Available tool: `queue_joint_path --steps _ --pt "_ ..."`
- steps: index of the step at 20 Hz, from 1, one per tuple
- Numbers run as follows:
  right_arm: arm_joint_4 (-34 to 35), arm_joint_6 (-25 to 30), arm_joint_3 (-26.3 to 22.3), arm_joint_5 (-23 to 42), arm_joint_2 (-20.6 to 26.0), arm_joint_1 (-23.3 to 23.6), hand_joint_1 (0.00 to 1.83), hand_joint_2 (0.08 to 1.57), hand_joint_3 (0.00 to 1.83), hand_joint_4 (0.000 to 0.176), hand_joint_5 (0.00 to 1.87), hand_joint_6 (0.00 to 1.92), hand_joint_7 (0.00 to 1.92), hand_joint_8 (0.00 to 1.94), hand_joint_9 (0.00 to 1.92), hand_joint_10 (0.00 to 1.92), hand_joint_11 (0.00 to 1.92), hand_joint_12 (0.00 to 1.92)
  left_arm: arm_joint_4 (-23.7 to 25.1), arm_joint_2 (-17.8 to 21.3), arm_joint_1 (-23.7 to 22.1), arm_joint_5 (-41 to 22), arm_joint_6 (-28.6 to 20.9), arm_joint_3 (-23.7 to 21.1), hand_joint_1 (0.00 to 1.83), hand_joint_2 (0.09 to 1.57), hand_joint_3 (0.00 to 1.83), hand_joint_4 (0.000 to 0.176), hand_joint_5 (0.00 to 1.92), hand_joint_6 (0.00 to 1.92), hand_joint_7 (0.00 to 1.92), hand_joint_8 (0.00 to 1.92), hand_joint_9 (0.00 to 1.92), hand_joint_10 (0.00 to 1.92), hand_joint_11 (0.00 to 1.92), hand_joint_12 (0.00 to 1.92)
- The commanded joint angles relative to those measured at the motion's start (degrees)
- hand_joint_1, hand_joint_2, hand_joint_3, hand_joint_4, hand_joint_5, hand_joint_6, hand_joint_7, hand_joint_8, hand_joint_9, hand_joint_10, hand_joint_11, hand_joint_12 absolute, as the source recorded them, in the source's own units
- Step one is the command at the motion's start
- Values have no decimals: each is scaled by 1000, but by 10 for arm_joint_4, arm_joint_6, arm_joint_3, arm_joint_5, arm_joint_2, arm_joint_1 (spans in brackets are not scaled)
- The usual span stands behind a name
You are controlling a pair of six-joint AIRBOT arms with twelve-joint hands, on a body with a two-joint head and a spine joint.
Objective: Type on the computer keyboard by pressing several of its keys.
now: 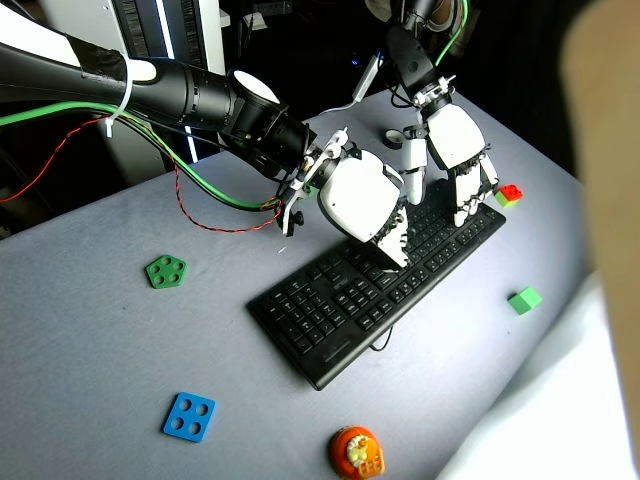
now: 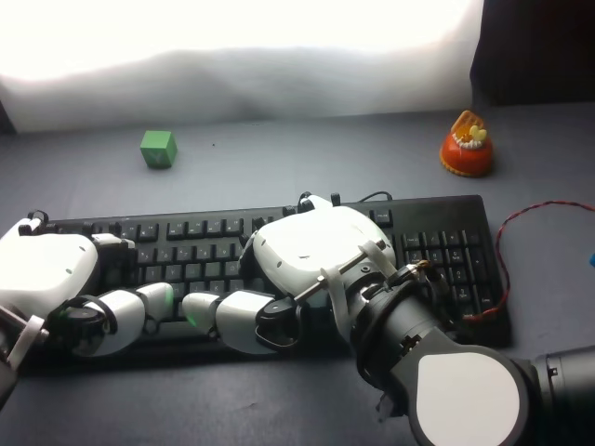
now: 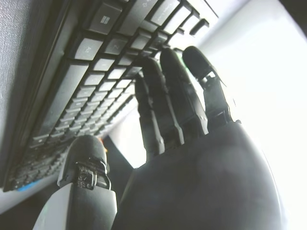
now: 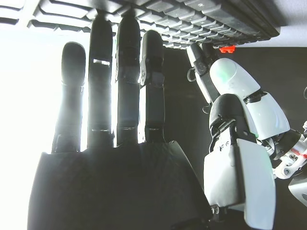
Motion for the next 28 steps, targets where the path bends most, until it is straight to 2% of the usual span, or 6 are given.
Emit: queue_joint_path --steps 1,5,11,15,20,28 --pt "-41 5 -2 -20 3 6 48 1137 0 0 776 5 889 2 637 554 190 1587 16 -1 -7 -27 7 4 141 1297 0 34 435 0 498 0 527 4 21 1142" --pt "-41 5 -2 -20 4 7 49 1142 0 0 724 0 865 3 625 562 207 1596 25 5 -20 -31 34 5 119 1297 0 39 416 5 499 3 525 2 15 1150" --pt "-41 -15 -2 -6 16 24 48 1141 0 0 734 11 872 8 626 580 194 1603 25 28 -20 -31 14 7 112 1299 0 34 424 5 497 5 528 7 1 1158" --pt "-41 -20 -7 0 34 30 40 1140 0 0 730 8 868 4 602 600 169 1622 46 36 -29 -47 45 11 133 1298 0 30 410 1 487 0 520 3 7 1168" --pt "-41 -32 -24 8 63 32 21 1144 0 0 739 11 866 2 597 618 156 1619 79 9 -25 -105 77 14 178 1281 0 31 414 6 493 9 514 10 9 1145" --pt "-41 -43 -46 21 99 36 36 1139 0 0 752 14 881 9 612 616 172 1589 115 -49 35 -204 62 10 323 1217 0 47 369 0 442 0 476 0 0 1112"
